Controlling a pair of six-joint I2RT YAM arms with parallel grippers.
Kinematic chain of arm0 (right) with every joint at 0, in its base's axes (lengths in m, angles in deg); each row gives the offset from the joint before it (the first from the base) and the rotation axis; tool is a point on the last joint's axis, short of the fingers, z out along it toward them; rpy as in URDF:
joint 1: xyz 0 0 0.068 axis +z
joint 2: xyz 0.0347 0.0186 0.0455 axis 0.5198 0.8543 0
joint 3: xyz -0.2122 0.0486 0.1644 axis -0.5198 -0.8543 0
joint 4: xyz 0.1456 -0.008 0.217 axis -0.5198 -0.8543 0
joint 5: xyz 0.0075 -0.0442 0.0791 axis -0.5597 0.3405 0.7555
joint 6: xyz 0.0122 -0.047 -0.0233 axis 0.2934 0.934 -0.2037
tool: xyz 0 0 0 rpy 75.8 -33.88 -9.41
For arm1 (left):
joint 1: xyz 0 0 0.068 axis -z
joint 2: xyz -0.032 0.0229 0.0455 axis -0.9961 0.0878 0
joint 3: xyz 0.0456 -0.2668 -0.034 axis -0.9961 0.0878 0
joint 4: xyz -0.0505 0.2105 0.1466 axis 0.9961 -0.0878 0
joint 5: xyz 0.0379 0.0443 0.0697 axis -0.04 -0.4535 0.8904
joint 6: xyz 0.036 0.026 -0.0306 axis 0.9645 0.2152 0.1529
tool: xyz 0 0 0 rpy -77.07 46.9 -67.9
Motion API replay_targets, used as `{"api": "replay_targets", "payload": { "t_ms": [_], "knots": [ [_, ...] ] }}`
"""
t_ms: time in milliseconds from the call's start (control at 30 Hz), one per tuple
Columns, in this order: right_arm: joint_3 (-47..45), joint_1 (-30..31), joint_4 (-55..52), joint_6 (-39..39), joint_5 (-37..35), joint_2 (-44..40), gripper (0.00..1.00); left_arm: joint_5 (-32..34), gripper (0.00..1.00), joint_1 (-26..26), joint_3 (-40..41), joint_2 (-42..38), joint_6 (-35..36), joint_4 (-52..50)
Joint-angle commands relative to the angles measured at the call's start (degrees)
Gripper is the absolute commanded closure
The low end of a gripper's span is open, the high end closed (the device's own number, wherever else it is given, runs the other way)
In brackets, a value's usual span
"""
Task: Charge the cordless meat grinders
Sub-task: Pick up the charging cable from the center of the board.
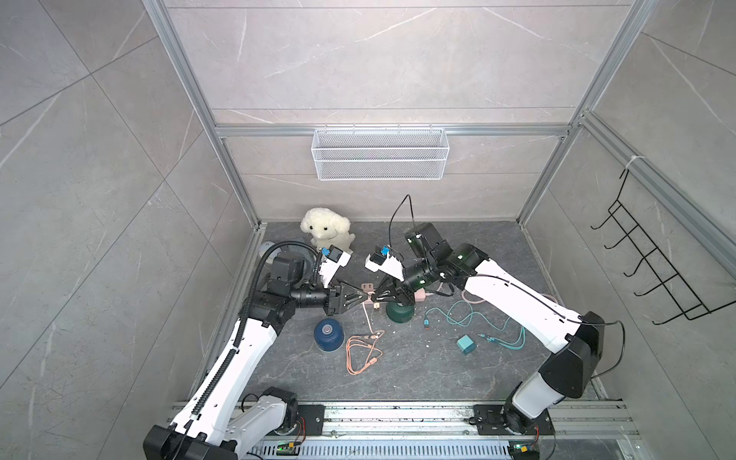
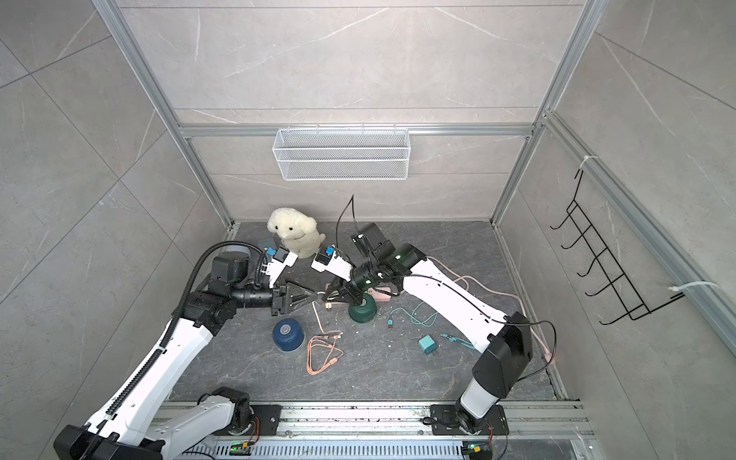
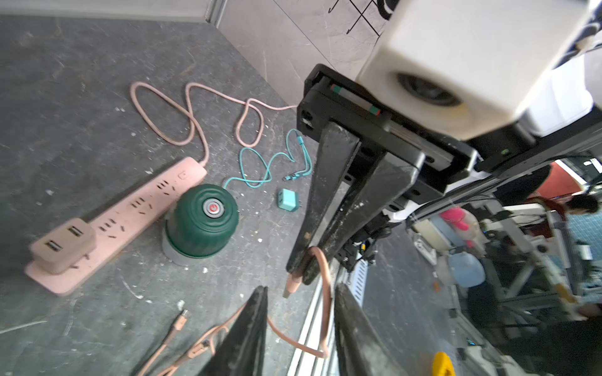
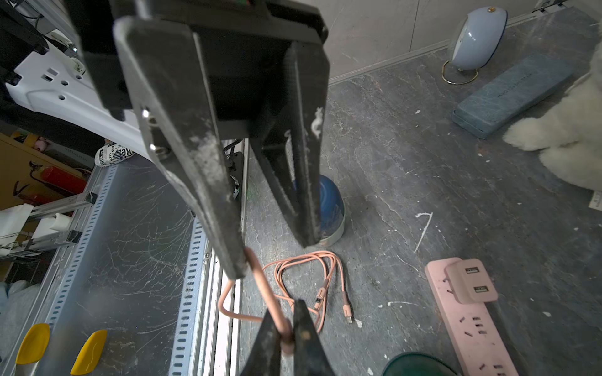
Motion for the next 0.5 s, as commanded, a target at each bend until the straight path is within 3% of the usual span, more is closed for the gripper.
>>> {"api": "replay_targets", "payload": {
  "t_ms": [0, 67, 333, 467],
  "knots": [
    [1.22, -0.11, -1.38, -0.32, 1.43, 1.51, 0.89, -3.78, 0.87, 0.63, -1.51, 0.54, 0.68, 1.15],
    [1.13, -0.09, -1.48, -0.34, 1.55, 1.50, 0.88, -3.78, 1.00, 0.70, -1.53, 0.95, 1.01, 0.42],
    [-3.65, -0.17, -0.32, 1.68, 1.39, -2.07, 0.67, -0.37, 1.00, 0.70, -1.99, -0.55, -0.18, 1.50],
    [-6.09, -0.35, 0.12, 2.65, 1.35, -3.54, 0.65, -0.85, 1.00, 0.70, -1.68, -1.42, -0.91, 2.15]
  ]
}}
